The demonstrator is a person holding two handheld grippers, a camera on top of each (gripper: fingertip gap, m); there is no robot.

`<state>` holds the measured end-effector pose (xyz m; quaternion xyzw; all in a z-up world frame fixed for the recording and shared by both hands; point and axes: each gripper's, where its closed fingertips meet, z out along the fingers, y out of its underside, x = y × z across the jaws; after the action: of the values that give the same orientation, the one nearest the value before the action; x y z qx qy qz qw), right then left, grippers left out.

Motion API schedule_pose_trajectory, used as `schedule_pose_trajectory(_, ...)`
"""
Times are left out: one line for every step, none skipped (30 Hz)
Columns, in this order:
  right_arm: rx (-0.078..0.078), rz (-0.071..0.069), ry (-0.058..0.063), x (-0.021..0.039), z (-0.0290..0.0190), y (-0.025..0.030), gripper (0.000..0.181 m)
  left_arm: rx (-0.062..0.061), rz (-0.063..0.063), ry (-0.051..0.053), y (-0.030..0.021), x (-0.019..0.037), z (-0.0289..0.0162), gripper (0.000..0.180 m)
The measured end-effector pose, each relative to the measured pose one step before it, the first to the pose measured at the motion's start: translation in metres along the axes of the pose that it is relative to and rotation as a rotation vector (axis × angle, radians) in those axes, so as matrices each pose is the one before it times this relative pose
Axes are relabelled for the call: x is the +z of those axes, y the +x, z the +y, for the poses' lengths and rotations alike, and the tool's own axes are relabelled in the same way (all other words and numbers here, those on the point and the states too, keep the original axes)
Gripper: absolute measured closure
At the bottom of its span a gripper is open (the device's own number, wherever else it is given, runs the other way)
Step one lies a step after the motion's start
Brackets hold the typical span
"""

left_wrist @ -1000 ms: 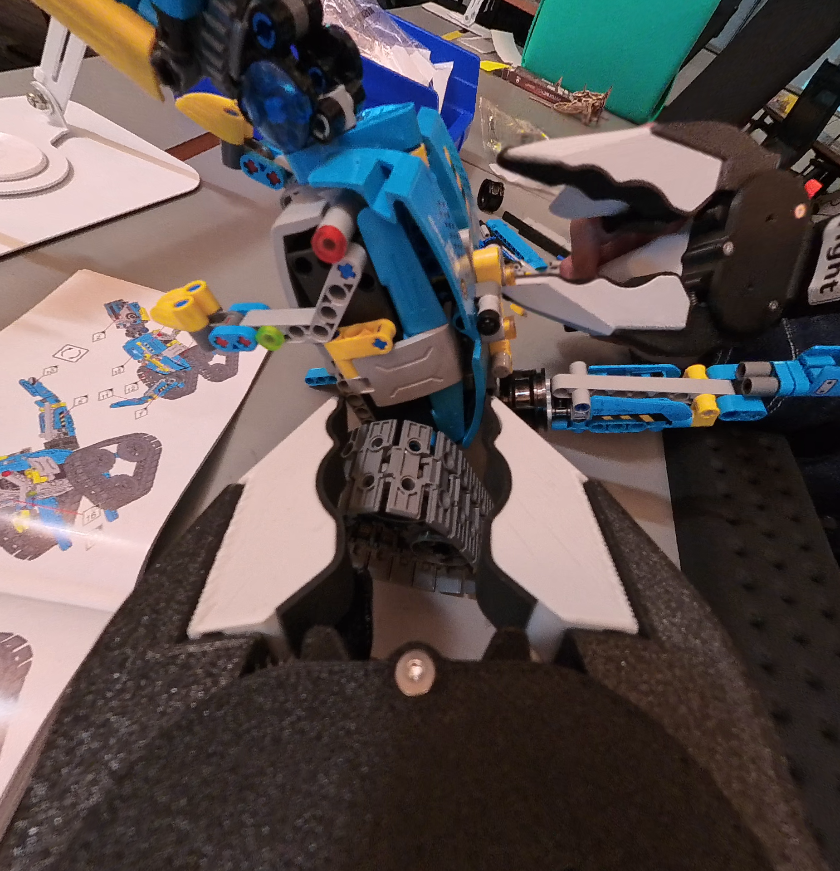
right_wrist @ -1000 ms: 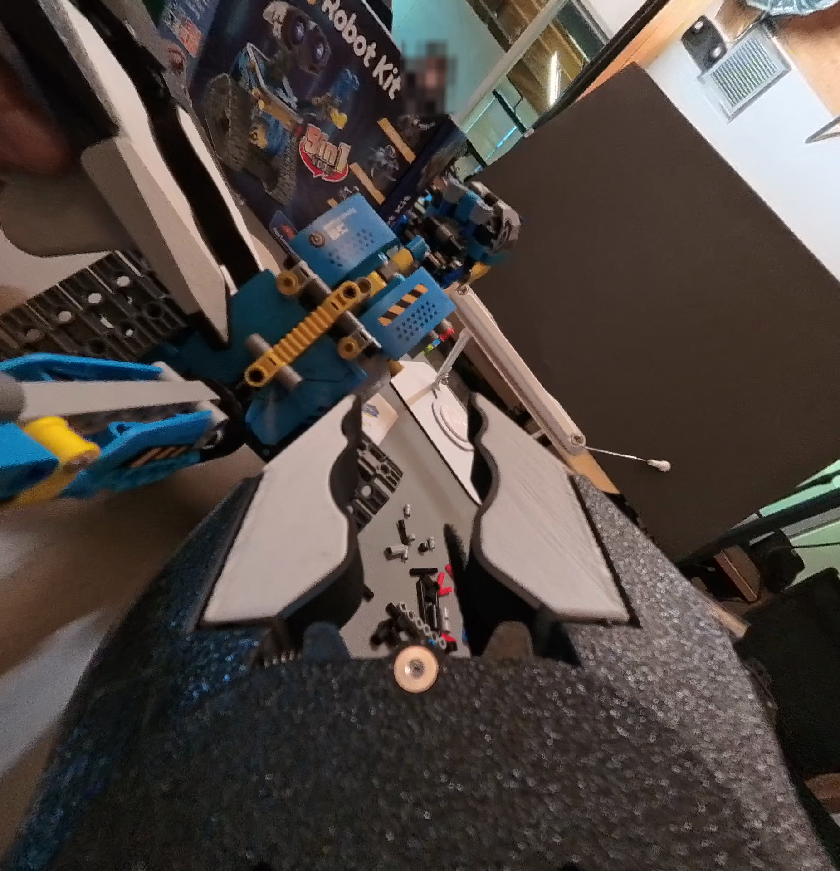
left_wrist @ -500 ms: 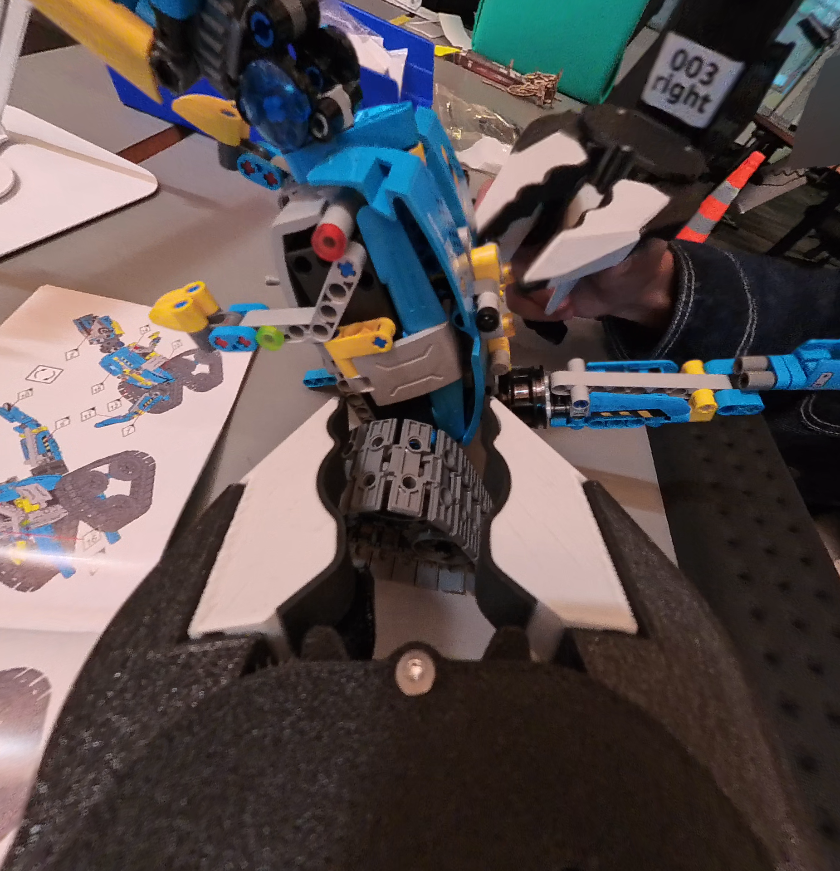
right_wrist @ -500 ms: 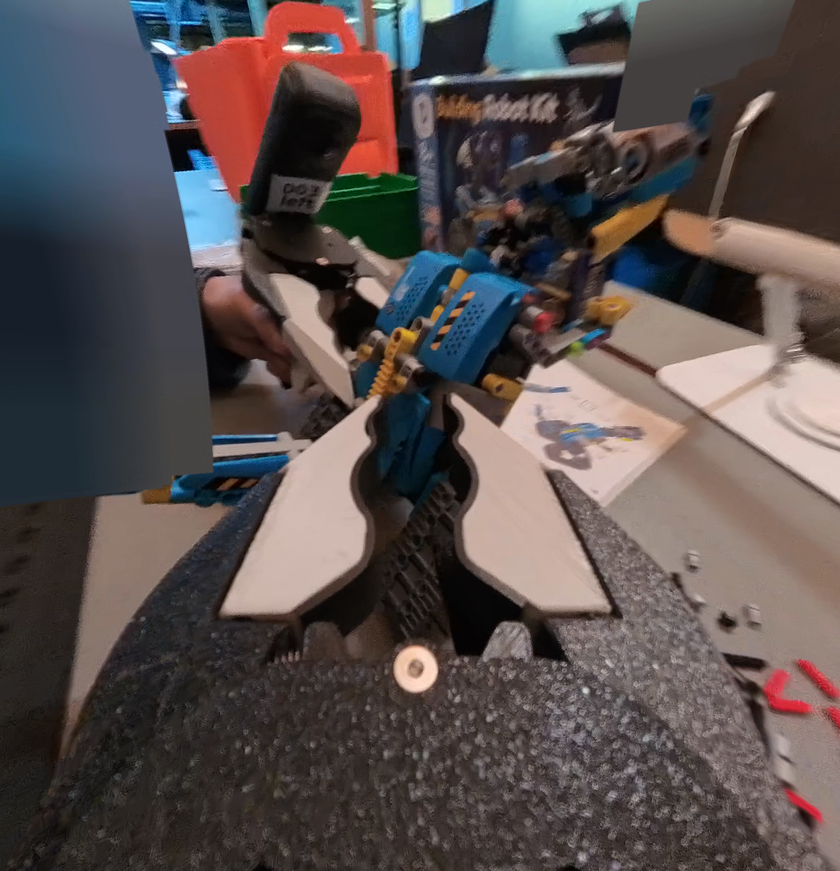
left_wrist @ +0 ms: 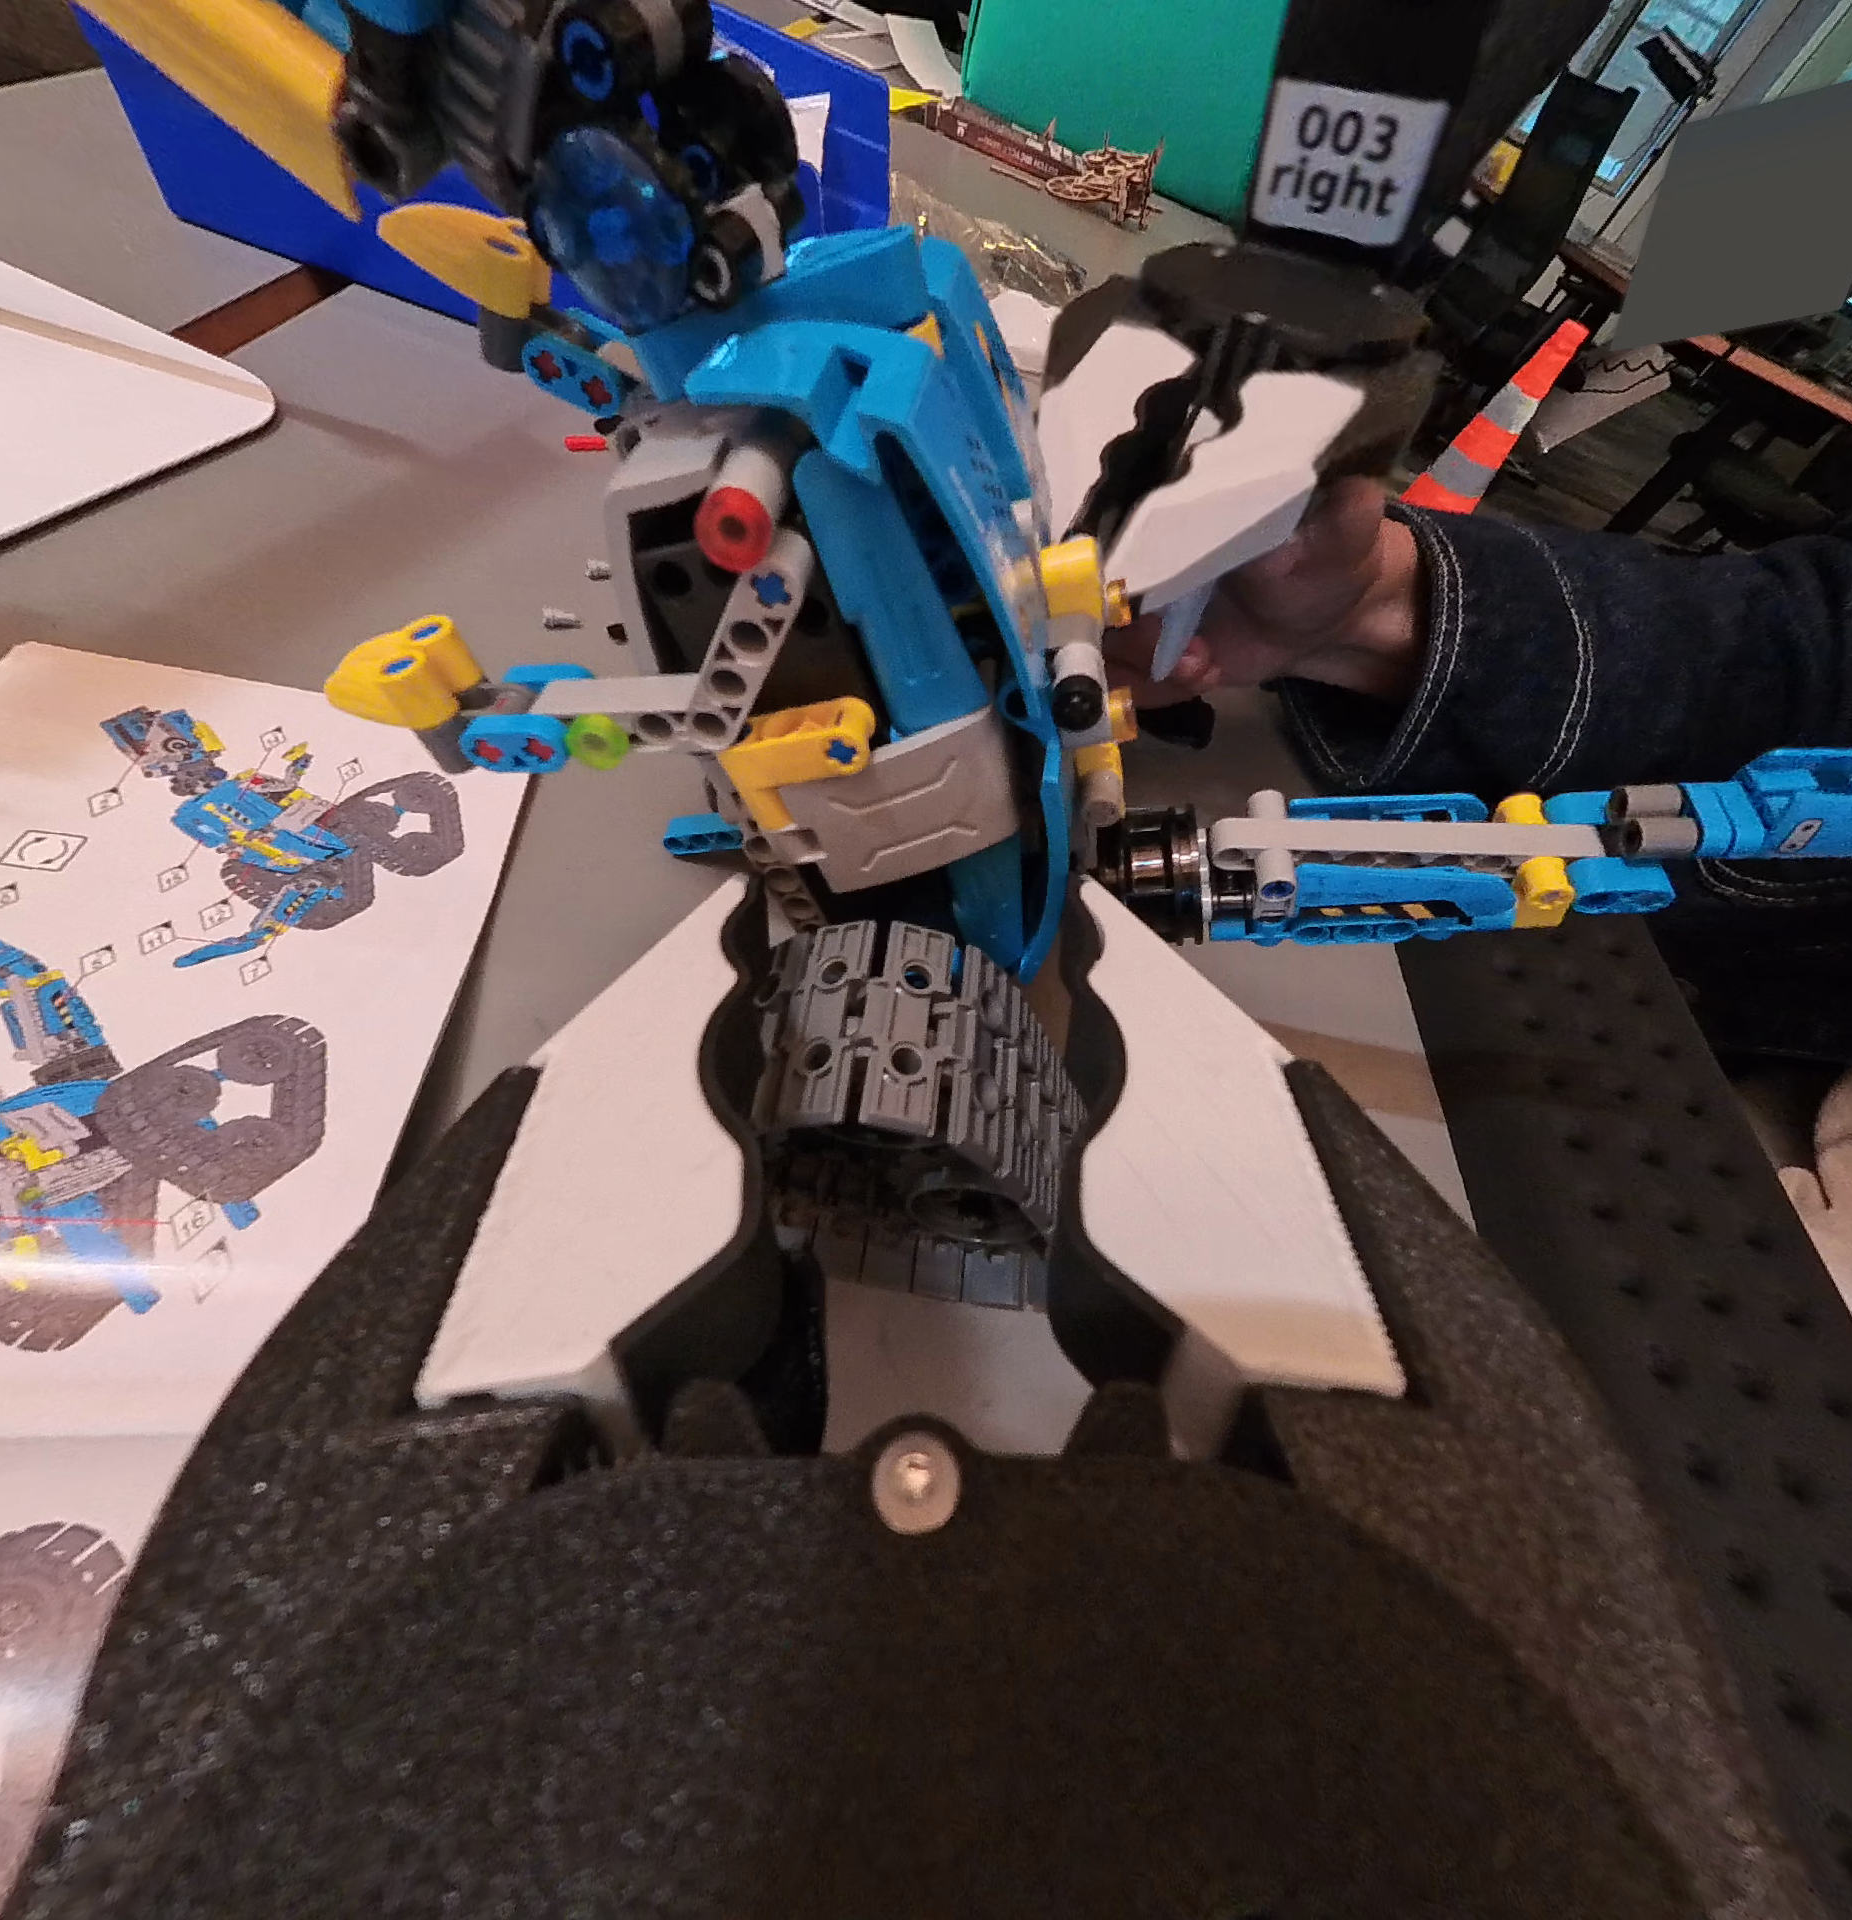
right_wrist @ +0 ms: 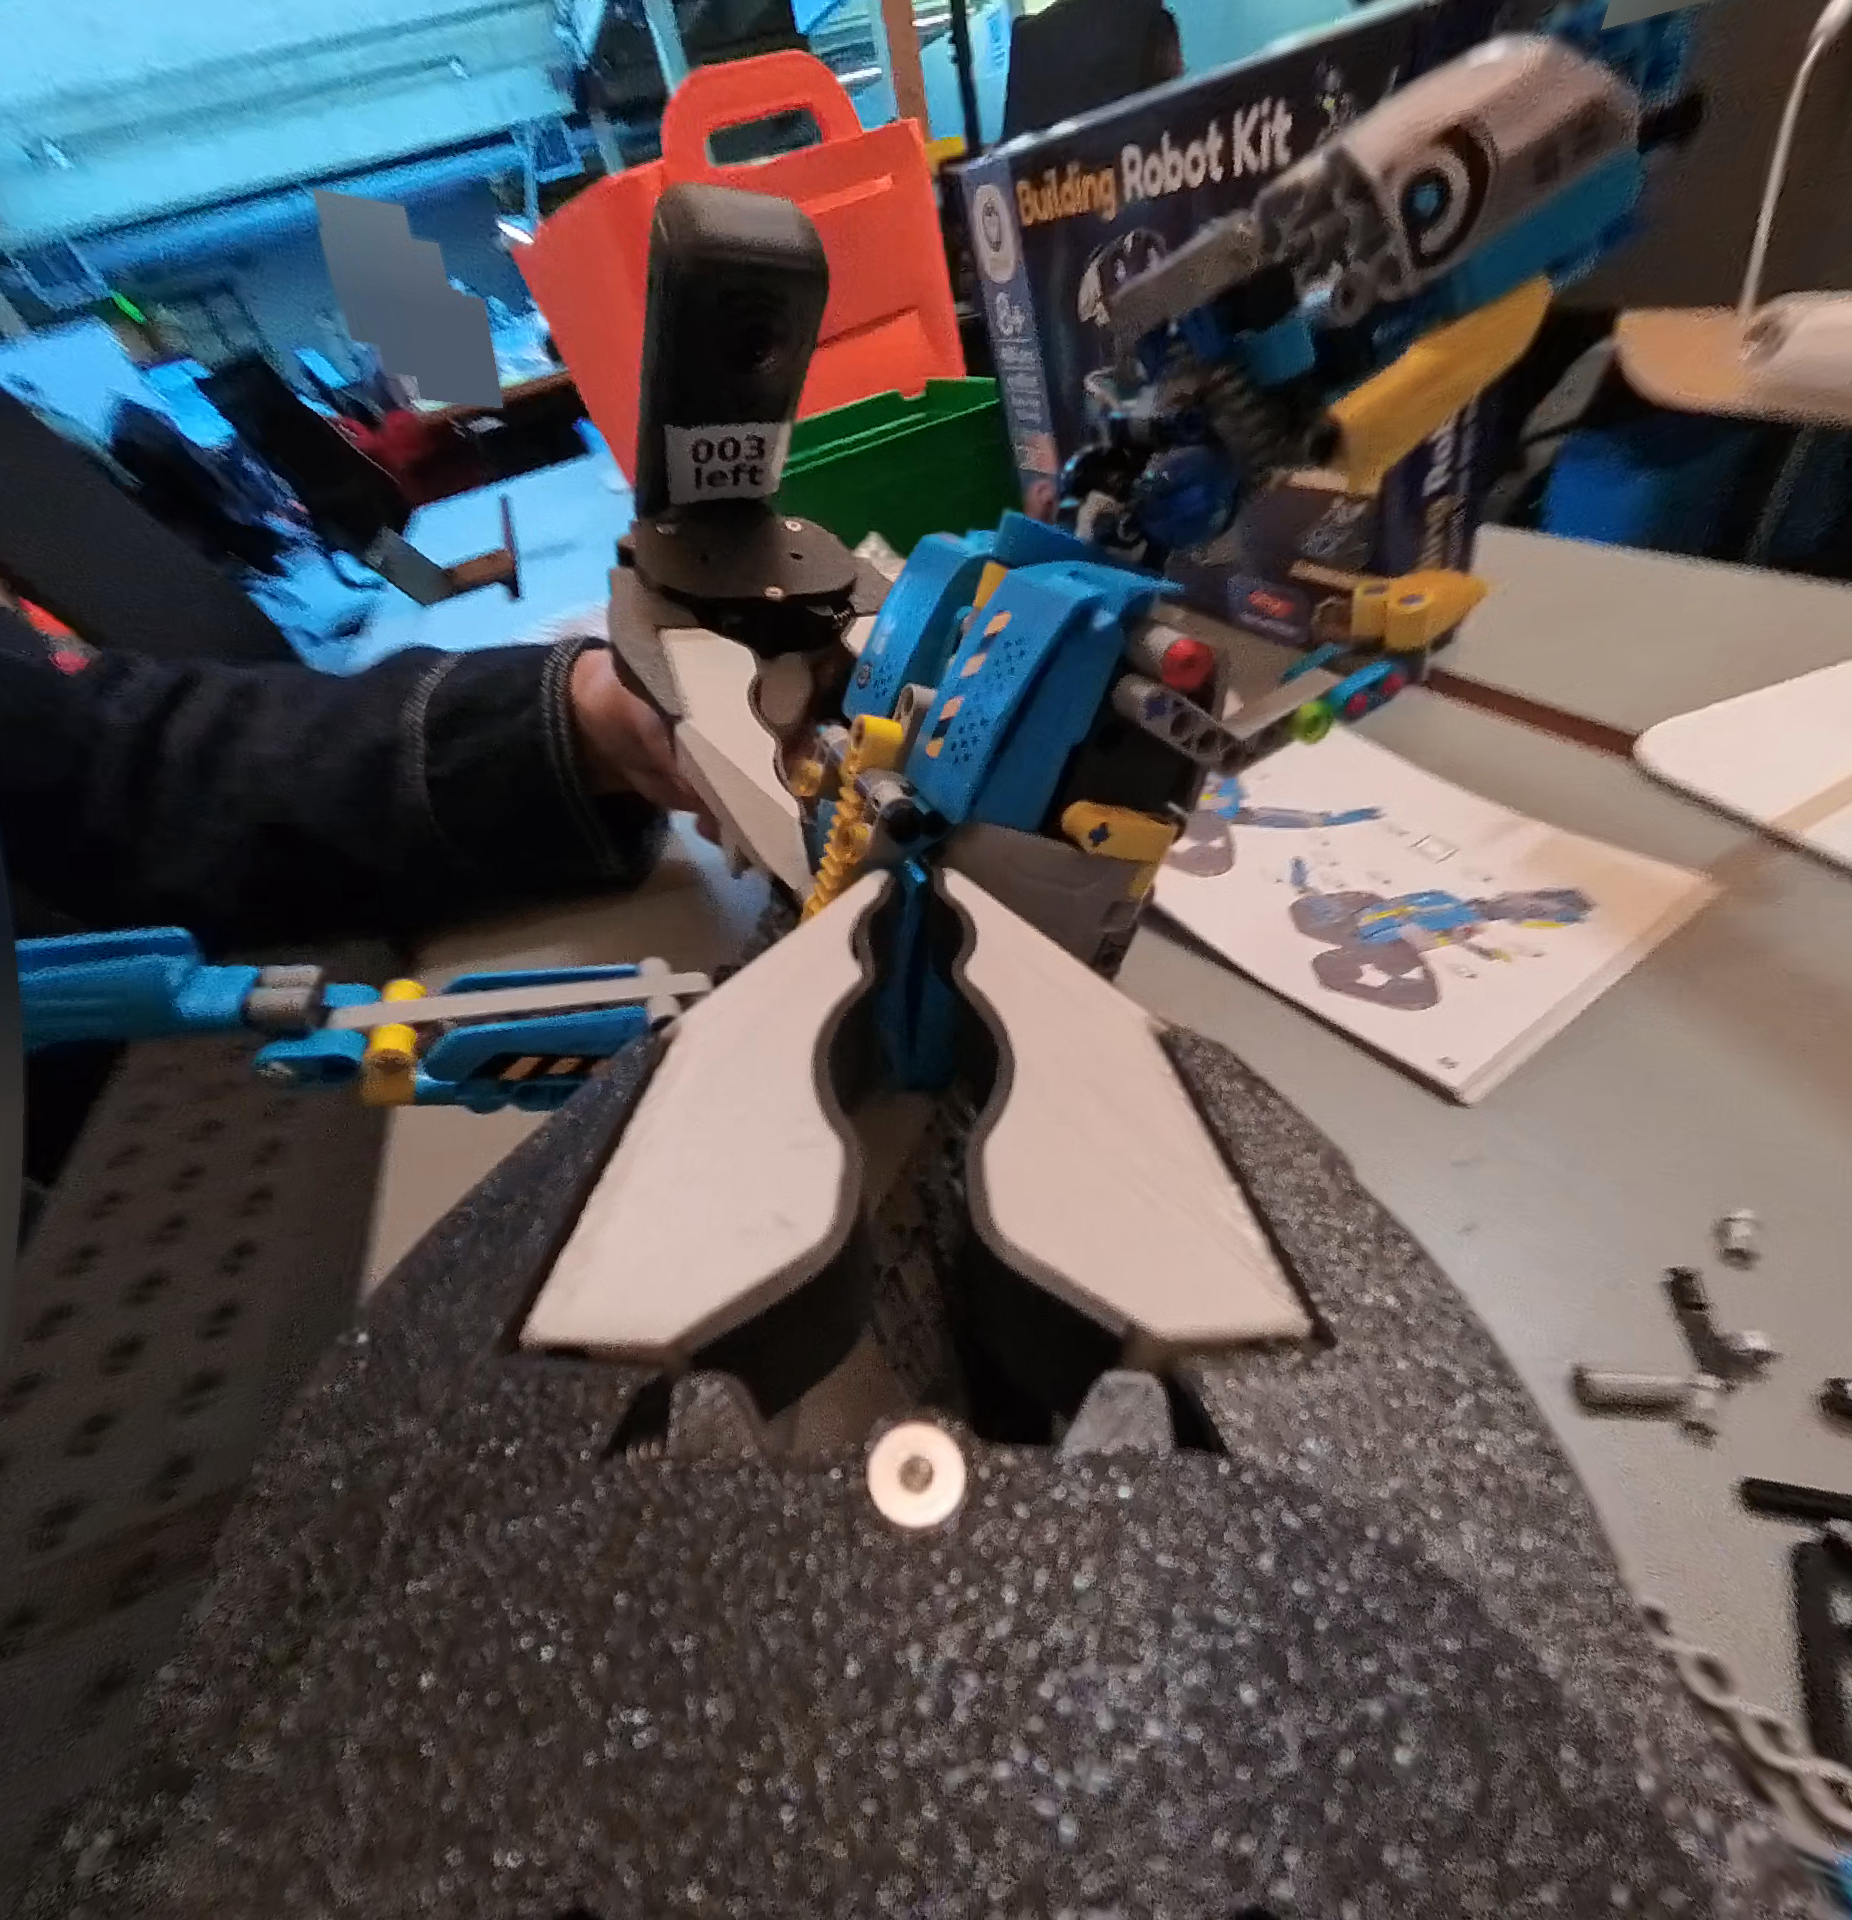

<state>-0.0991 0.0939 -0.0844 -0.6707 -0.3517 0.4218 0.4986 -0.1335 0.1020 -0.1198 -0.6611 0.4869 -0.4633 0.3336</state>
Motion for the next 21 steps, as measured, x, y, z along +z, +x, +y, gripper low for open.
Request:
schedule_pose_trajectory(0.0553,-0.0310,-0.0008,-0.00013,0.00023,-0.00007,0.177,0.0004,-0.0005,0.0000,0.00001,0.00010,-0.00001,0.125)
schedule_pose_trajectory(0.0413,-0.0204,0.0006,-0.00008,-0.00003,0.00030,0.177,0.0005,-0.0019,0.0002,-0.00008,0.00029,-0.00006,0.125)
schedule_pose_trajectory(0.0169,-0.0071,0.0034,0.00006,-0.00009,0.00020,0.177,0.0006,-0.0011,0.0005,-0.00001,0.00003,0.00000,0.125)
schedule_pose_trajectory(0.0112,-0.0055,-0.0005,-0.00004,0.00019,-0.00013,0.179,0.0004,0.0003,0.0011,-0.00002,0.00002,-0.00003,0.125)
schedule_pose_trajectory(0.0176,-0.0058,-0.0013,0.00001,-0.00007,-0.00001,0.179,0.0000,0.0001,0.0017,-0.00003,0.00006,-0.00012,0.125)
schedule_pose_trajectory(0.0345,-0.0114,0.0013,0.00005,-0.00002,0.00012,0.178,0.0004,-0.0003,0.0010,-0.00001,0.00011,-0.00002,0.125)
schedule_pose_trajectory(0.0336,-0.0128,0.0010,-0.00006,0.00002,0.00019,0.179,0.0013,-0.0008,-0.0004,-0.00009,0.00016,0.00002,0.125)
schedule_pose_trajectory(0.0076,0.0000,0.0006,-0.00016,-0.00009,0.00047,0.179,-0.0011,-0.0008,-0.0004,-0.00018,0.00012,-0.00016,0.125)
schedule_pose_trajectory(-0.0291,0.0143,-0.0002,-0.00016,-0.00036,0.00013,0.178,-0.0031,0.0008,0.0005,-0.00009,0.00020,-0.00005,0.125)
schedule_pose_trajectory(-0.0536,0.0216,-0.0025,-0.00013,-0.00003,-0.00025,0.177,-0.0016,0.0017,0.0010,0.00000,0.00004,-0.00002,0.125)
schedule_pose_trajectory(-0.0531,0.0229,-0.0032,-0.00054,0.00003,-0.00032,0.175,0.0002,0.0005,0.0004,0.00021,0.00006,0.00010,0.125)
schedule_pose_trajectory(-0.0441,0.0169,-0.0044,-0.00025,0.00021,-0.00104,0.174,0.0006,-0.0016,-0.0006,0.00017,0.00011,0.00005,0.125)
schedule_pose_trajectory(-0.0319,0.0052,-0.0018,0.00005,-0.00020,-0.00230,0.169,-0.0010,-0.0019,-0.0003,-0.00008,0.00017,0.00000,0.125)
schedule_pose_trajectory(-0.0219,0.0021,-0.0023,0.00044,-0.00008,-0.00186,0.164,-0.0017,-0.0003,0.0006,-0.00003,-0.00005,-0.00008,0.125)
schedule_pose_trajectory(-0.0165,0.0084,-0.0018,0.00056,-0.00020,-0.00007,0.164,-0.0012,-0.0010,0.0012,-0.00013,0.00006,0.00004,0.125)
schedule_pose_trajectory(-0.0143,0.0139,0.0000,0.00036,-0.00025,0.00107,0.164,-0.0018,-0.0037,0.0014,-0.00019,0.00019,-0.00016,0.125)
schedule_pose_trajectory(-0.0126,0.0155,0.0032,0.00020,-0.00044,0.00106,0.164,-0.0005,-0.0064,0.0008,-0.00028,0.00036,-0.00027,0.125)
schedule_pose_trajectory(-0.0166,0.0206,0.0029,0.00012,-0.00027,0.00175,0.165,0.0002,-0.0074,0.0004,-0.00041,0.00057,-0.00039,0.125)
schedule_pose_trajectory(-0.0174,0.0262,0.0042,0.00012,-0.00032,0.00275,0.169,-0.0013,-0.0060,0.0004,-0.00038,0.00045,-0.00021,0.125)
schedule_pose_trajectory(-0.0148,0.0179,0.0037,0.00018,-0.00011,0.00160,0.170,-0.0013,-0.0033,0.0000,-0.00039,0.00025,-0.00022,0.125)
schedule_pose_trajectory(-0.0113,0.0082,0.0021,0.00019,0.00005,0.00026,0.170,-0.0038,0.0003,-0.0009,-0.00028,-0.00001,0.00003,0.125)
